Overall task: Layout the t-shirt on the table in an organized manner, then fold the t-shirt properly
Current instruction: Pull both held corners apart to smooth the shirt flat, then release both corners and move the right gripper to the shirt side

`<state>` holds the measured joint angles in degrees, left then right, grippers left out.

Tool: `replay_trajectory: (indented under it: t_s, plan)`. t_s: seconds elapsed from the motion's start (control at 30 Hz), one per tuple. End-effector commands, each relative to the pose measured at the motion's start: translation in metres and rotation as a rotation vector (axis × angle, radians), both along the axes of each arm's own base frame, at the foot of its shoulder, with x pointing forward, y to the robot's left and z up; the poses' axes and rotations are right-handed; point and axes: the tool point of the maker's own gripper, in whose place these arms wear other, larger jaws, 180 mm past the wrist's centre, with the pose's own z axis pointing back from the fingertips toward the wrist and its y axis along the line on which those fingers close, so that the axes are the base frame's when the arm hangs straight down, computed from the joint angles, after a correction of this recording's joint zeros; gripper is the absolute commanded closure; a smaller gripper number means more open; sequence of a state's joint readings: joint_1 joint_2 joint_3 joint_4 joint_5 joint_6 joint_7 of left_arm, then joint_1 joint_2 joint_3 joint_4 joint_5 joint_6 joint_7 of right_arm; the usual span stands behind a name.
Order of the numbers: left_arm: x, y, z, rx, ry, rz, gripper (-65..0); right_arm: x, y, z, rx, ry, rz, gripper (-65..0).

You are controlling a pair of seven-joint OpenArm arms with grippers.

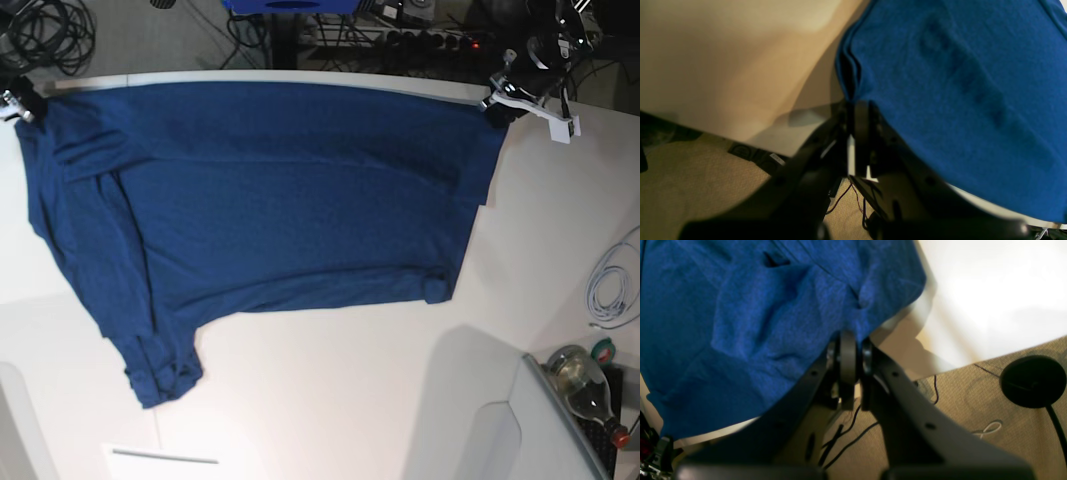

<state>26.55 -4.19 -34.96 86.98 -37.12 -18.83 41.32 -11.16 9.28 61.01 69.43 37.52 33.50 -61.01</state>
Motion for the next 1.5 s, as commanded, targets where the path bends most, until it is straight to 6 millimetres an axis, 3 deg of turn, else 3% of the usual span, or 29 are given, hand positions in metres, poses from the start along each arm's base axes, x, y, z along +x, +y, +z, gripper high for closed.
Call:
replay_trajectory:
  t_s: [0.0, 0.17, 0.37, 0.43, 0.5, 0.63, 0.7, 0.83, 0.87, 0.93, 1.07, 1.17, 1.23, 1.3, 1.47]
  plan:
    - [0.004, 0.006, 0.008, 0.016, -0.032, 0.002, 0.0, 0.008, -0.012, 0.011, -0.034, -0.038, 0.002, 0.0]
    - [0.004, 0.006, 0.007, 0.015, -0.032, 0.003, 0.0, 0.007, -0.011, 0.011, -0.033, -0.037, 0.000, -3.5]
    - [0.005, 0.008, 0.008, 0.020, -0.031, 0.004, 0.0, 0.007, -0.013, 0.012, -0.037, -0.042, -0.003, -29.4]
    - [0.005, 0.009, 0.009, 0.022, -0.031, 0.004, 0.0, 0.006, -0.016, 0.013, -0.043, -0.047, -0.016, -35.4]
    - [0.003, 0.018, 0.011, 0.035, -0.034, 0.029, -15.3, 0.006, -0.028, 0.023, -0.080, -0.066, -0.044, -38.0]
    - [0.001, 0.040, 0.018, 0.066, -0.051, 0.088, -36.5, 0.011, -0.040, 0.039, -0.136, -0.096, -0.048, -38.1]
    - [-0.001, 0.053, 0.024, 0.088, -0.062, 0.119, -42.6, 0.020, -0.049, 0.052, -0.190, -0.141, -0.053, -38.1]
    - [0.002, 0.083, 0.040, 0.137, -0.095, 0.172, -44.3, 0.042, -0.063, 0.080, -0.292, -0.249, -0.058, -38.1]
    - [0.003, 0.091, 0.043, 0.152, -0.100, 0.184, -44.3, 0.051, -0.062, 0.087, -0.309, -0.277, -0.046, -38.1]
    - [0.002, 0.104, 0.050, 0.174, -0.111, 0.205, -44.3, 0.088, -0.056, 0.103, -0.341, -0.340, 0.045, -38.1]
    - [0.004, 0.119, 0.064, 0.211, -0.135, 0.216, -43.9, 0.171, -0.012, 0.115, -0.344, -0.433, 0.317, -37.7]
    - [0.005, 0.120, 0.068, 0.223, -0.141, 0.212, -43.9, 0.230, 0.021, 0.115, -0.316, -0.490, 0.453, -37.2]
    - [0.006, 0.121, 0.070, 0.228, -0.146, 0.209, -43.9, 0.260, 0.031, 0.106, -0.299, -0.479, 0.497, -35.4]
    - [0.006, 0.123, 0.072, 0.236, -0.145, 0.202, -43.9, 0.283, 0.037, 0.091, -0.298, -0.431, 0.524, -35.0]
    - [0.005, 0.124, 0.072, 0.239, -0.143, 0.199, -43.9, 0.302, 0.046, 0.056, -0.302, -0.360, 0.521, -35.0]
